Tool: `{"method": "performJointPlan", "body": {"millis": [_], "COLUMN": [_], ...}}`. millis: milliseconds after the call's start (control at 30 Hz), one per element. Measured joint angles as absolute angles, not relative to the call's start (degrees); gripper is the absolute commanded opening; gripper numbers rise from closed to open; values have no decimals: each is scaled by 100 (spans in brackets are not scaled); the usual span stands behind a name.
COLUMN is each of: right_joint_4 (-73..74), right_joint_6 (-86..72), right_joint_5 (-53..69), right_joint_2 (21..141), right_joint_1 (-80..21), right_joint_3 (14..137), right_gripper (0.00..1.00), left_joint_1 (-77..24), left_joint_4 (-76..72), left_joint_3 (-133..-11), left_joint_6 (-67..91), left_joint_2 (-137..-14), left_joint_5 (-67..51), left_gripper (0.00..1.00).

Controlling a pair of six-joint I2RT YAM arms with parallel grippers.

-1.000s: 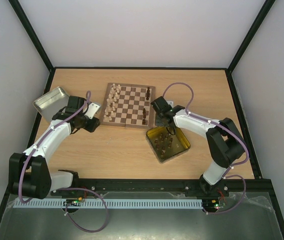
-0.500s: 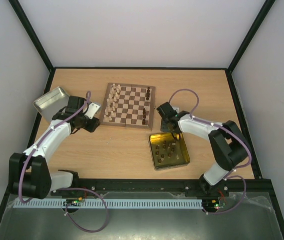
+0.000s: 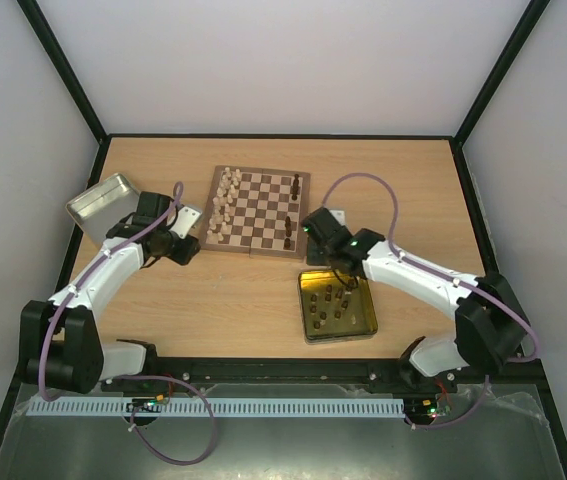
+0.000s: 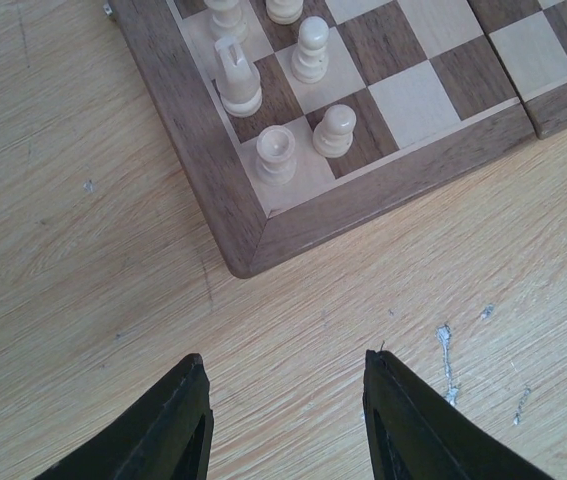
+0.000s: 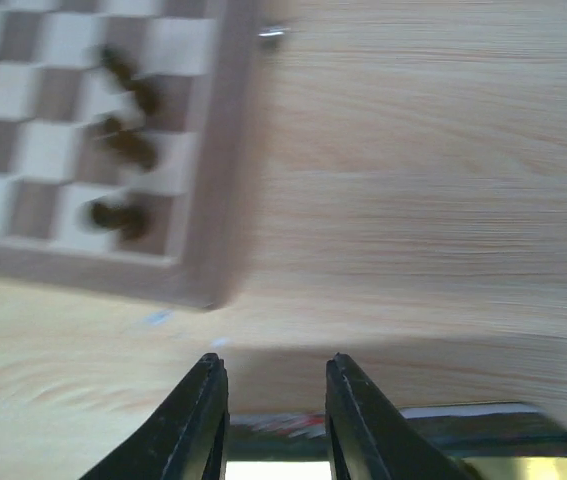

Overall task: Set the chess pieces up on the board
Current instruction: Adjust the storage box at the center of the board.

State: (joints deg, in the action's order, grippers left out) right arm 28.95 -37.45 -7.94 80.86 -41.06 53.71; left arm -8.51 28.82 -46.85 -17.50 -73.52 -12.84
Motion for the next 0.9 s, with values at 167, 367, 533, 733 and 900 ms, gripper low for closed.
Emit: {"method": "performJointPlan", "body": {"millis": [167,367,533,733,900], "right_joint_4": [2917,2871,2764,2707,2685], "right_joint_6": [-3854,-3948,-3988,-4012,-4088], "right_joint_5": [-567,-89,150,266,283], "right_joint_2": [8329,8864,9050,9054,8914], "right_joint_1": [-5098,-5564,-5564,-5564,-5564], "right_joint_3": [5741,5760,5701,5487,5170], "right_gripper": [27,26,26,25,25], "left_joint_1": [-851,-854,-862,-862,-862], "left_joint_4": [2851,2797,2775,2773,2770], "left_joint_3": [-4685,-4685,-4685,-4685,-4685], "left_joint_6": [-1747,-1745,-1734,-1730,-1730], "left_joint_2": [-7360,-7422,-7446,-7483,-7507], "left_joint_5": [-1227,-1168,-1144,-1131,-1131], "left_gripper": [44,44,45,44,44]}}
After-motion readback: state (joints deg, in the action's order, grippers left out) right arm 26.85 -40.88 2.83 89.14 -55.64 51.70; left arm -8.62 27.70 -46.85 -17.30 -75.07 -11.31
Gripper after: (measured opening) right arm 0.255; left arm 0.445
